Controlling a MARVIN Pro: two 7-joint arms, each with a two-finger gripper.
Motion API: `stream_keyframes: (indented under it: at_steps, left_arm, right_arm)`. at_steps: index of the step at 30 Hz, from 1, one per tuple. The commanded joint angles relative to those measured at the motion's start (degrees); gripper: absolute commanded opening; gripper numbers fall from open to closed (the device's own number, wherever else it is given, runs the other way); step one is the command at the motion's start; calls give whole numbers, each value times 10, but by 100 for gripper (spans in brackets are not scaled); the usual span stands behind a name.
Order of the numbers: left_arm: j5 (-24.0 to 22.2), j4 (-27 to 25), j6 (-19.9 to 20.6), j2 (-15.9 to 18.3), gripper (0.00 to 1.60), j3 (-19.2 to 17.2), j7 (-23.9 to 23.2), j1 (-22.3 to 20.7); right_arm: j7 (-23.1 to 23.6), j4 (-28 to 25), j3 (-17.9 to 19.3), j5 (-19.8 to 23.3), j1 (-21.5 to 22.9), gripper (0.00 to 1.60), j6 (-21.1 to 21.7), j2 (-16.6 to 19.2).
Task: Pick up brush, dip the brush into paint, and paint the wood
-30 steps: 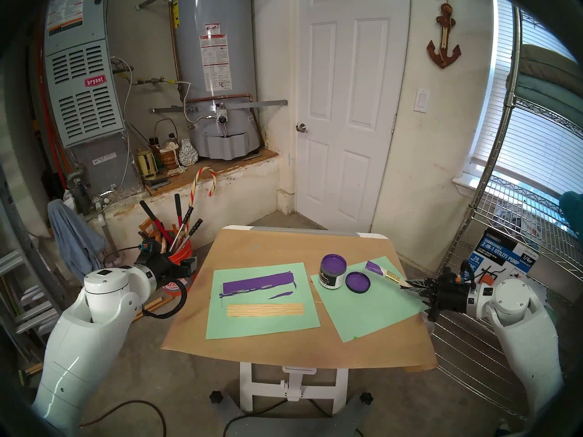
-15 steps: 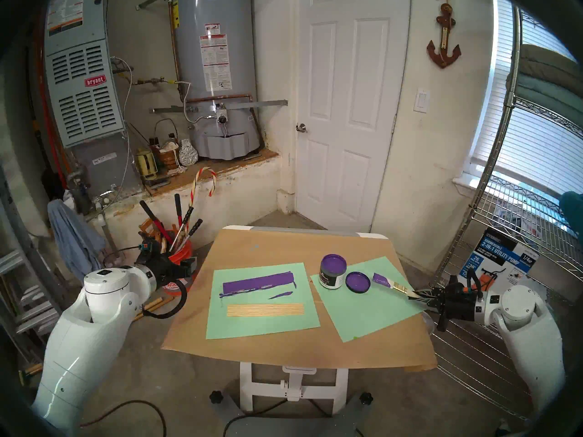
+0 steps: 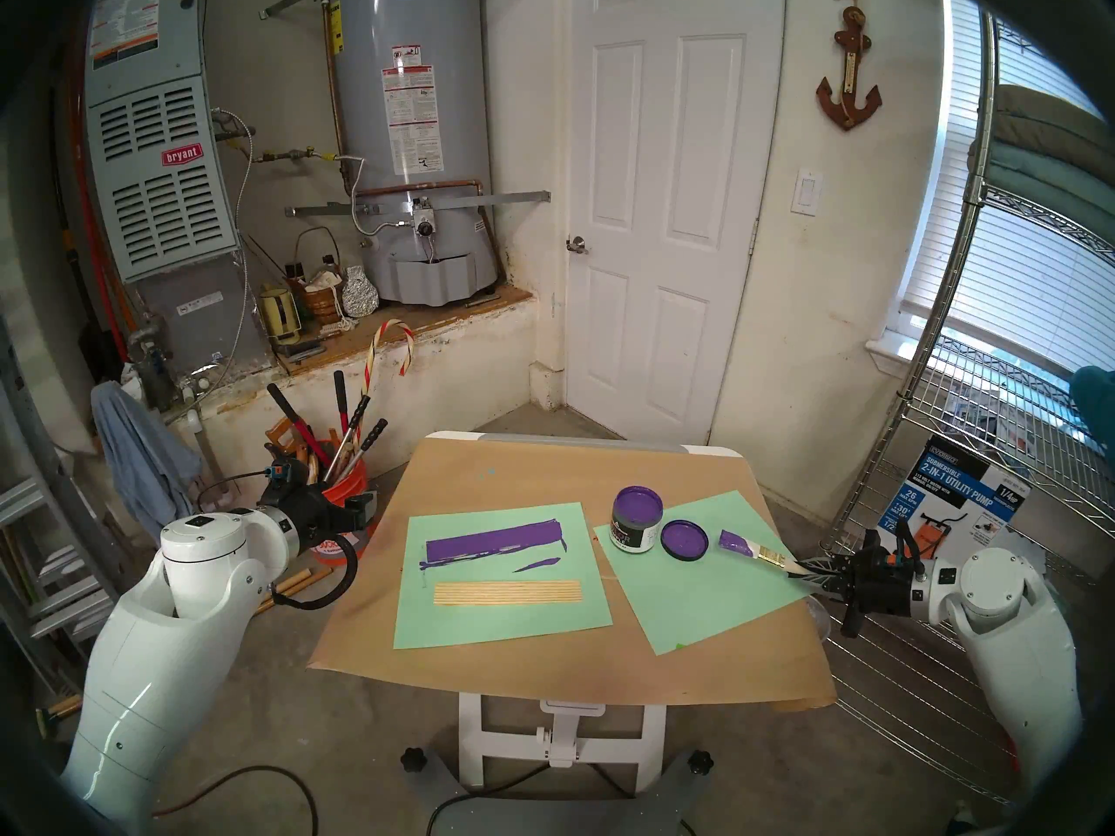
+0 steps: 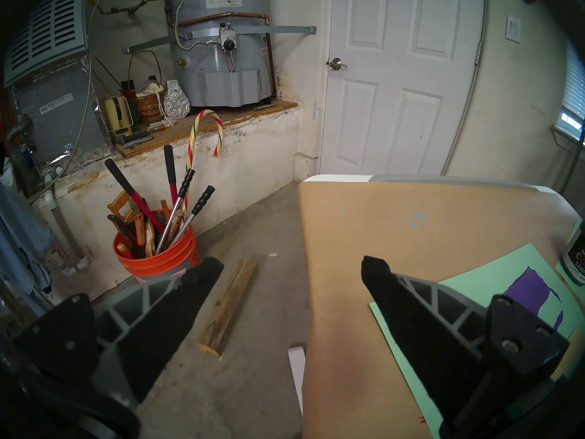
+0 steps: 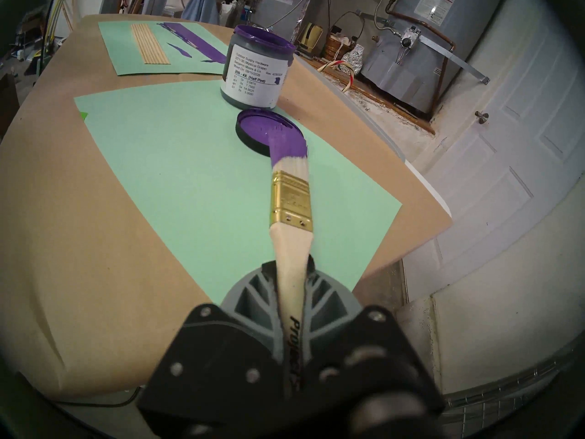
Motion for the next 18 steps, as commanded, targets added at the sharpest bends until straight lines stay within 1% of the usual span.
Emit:
stream_keyframes:
  at_steps: [1,4,7,9,14,18]
  left_arm:
    - [-1,-9,-1,1,160,-5,1,-2]
    - [-1,-9,-1,1,160,-5,1,-2]
    - [-1,-9,-1,1,160,-5,1,-2]
    - [-1,-9,-1,1,160,-5,1,-2]
    - [-1,-9,-1,1,160,-5,1,-2]
    - [-1,-9,-1,1,160,-5,1,-2]
  right_arm:
    - [4,-3,3,4,8,10,-4,5]
    - [4,-4,3,3,6,15,-3,6]
    - [5,-1,-1,0,5,25,-4,6]
    - [5,0,-2,-1,5,28,-4,6]
    - [6,-3,-1,-1,3,28,0,5]
    - [5,-4,-2,-4,3,32,1,5]
